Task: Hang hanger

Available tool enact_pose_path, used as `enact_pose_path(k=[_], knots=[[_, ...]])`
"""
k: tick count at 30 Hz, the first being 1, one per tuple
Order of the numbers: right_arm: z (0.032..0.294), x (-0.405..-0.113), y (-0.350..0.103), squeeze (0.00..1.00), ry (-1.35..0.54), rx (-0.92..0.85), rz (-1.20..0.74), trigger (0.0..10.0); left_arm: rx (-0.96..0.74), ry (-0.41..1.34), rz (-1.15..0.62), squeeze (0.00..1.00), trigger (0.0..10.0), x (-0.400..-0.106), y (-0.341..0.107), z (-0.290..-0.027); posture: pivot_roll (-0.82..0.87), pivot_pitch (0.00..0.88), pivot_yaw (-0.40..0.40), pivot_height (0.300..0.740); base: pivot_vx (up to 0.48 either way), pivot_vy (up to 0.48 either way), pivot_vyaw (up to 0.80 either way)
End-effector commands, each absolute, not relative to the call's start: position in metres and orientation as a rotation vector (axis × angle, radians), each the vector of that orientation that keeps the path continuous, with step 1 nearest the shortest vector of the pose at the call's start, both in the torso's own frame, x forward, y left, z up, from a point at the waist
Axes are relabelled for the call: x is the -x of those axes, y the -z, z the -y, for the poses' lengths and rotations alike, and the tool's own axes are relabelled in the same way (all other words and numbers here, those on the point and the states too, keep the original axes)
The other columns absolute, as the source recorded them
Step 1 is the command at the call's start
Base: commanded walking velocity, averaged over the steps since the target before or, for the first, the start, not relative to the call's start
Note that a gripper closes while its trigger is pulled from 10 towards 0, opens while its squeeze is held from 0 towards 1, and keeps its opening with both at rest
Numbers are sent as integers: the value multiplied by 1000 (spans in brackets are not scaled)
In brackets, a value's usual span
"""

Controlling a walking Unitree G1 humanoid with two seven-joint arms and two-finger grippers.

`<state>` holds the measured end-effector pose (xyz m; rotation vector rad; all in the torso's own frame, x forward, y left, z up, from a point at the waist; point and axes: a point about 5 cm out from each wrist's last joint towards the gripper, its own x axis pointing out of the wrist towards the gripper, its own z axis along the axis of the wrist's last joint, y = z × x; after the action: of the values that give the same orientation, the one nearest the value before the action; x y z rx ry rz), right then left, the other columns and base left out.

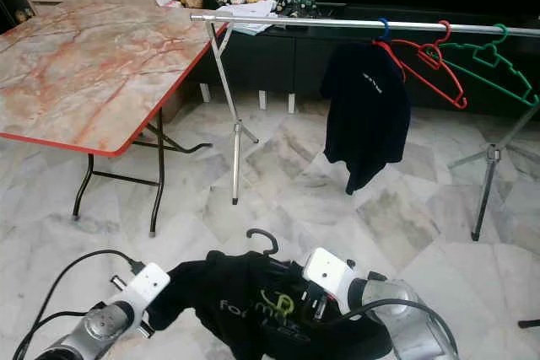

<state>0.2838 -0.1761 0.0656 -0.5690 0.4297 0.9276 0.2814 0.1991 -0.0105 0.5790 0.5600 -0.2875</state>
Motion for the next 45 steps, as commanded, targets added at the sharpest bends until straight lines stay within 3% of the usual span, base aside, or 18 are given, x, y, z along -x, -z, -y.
enact_pose_path(k=[1,8,15,20,23,26,28,29,31,32,33,34,35,38,39,40,41,45], knots=[[180,-292,-74,0,-838,561,-381,10000,-585,263,-612,0,0,-274,16,-209,35,132,81,740,0,0,0],[192,-320,-88,0,-491,438,-311,10000,-609,201,-683,0,0,-269,21,-219,35,133,82,740,0,0,0],[204,-339,-104,0,-181,16,-252,10000,-574,187,-775,0,0,-262,28,-223,39,135,80,740,0,0,0],[199,-340,-100,0,-178,22,-269,10000,-564,326,-790,0,0,-261,30,-211,41,136,78,740,0,0,0],[186,-337,-91,0,-265,78,-314,10000,-617,581,-872,0,0,-252,37,-198,49,136,77,740,0,0,0],[180,-335,-88,0,-326,110,-325,10000,-651,572,-848,0,0,-258,33,-199,48,136,75,740,0,0,0],[181,-334,-87,0,-329,106,-340,10000,-613,492,-828,831,0,-265,27,-202,49,133,73,740,0,0,0],[182,-333,-85,0,-349,115,-357,10000,-614,459,-814,984,0,-269,24,-204,47,134,73,740,0,0,0],[182,-330,-81,0,-400,145,-387,10000,-619,457,-805,933,0,-271,22,-204,44,132,74,740,0,0,0],[181,-327,-78,0,-448,177,-409,10000,-614,460,-797,0,1490,-272,22,-202,44,132,74,740,0,0,0],[181,-323,-73,0,-501,222,-435,10000,-611,474,-783,0,2980,-274,20,-200,45,131,72,740,0,0,0],[181,-319,-69,0,-547,272,-458,10000,-614,483,-769,0,9176,-275,19,-198,46,131,71,740,0,0,0],[182,-316,-65,0,-580,309,-473,10000,-618,492,-760,0,10000,-276,18,-196,47,131,70,740,0,0,0],[187,-309,-55,0,-647,429,-516,10000,-621,488,-745,0,10000,-279,16,-195,45,130,67,740,0,0,0],[192,-309,-51,0,-617,471,-533,10000,-614,484,-732,298,10000,-280,15,-195,44,130,65,740,0,0,0],[192,-309,-51,0,-617,471,-533,10000,-614,484,-732,298,10000,-280,15,-195,44,130,65,740,0,0,0],[193,-311,-51,0,-593,480,-527,10000,-605,481,-723,1000,10000,-280,14,-195,45,130,65,740,0,0,0],[185,-313,-56,0,-622,447,-477,10000,-601,485,-708,1000,10000,-281,13,-196,45,128,67,740,0,0,0]])
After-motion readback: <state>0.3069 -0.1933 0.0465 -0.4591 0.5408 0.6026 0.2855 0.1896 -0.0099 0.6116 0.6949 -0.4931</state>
